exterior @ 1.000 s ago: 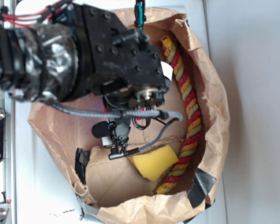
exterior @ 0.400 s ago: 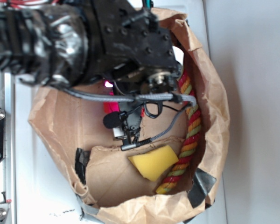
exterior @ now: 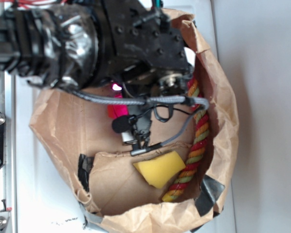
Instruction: Grab the red paper.
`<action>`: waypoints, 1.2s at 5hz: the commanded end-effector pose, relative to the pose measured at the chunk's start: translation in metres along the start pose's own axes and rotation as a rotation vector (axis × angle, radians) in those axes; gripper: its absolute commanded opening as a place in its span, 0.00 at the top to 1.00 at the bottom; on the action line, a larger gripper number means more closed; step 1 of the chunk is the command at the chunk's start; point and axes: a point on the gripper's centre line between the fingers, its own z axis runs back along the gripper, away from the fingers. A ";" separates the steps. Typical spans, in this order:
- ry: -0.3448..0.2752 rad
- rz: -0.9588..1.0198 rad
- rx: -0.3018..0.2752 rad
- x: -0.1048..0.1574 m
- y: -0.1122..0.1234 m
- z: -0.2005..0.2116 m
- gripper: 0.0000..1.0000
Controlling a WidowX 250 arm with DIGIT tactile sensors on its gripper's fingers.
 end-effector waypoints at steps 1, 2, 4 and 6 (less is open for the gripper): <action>-0.039 -0.007 -0.008 0.011 -0.008 0.003 0.00; -0.049 -0.002 0.001 0.017 -0.010 0.004 0.00; -0.013 -0.008 0.020 0.027 -0.014 -0.012 0.00; -0.010 0.014 0.009 0.029 -0.010 -0.011 1.00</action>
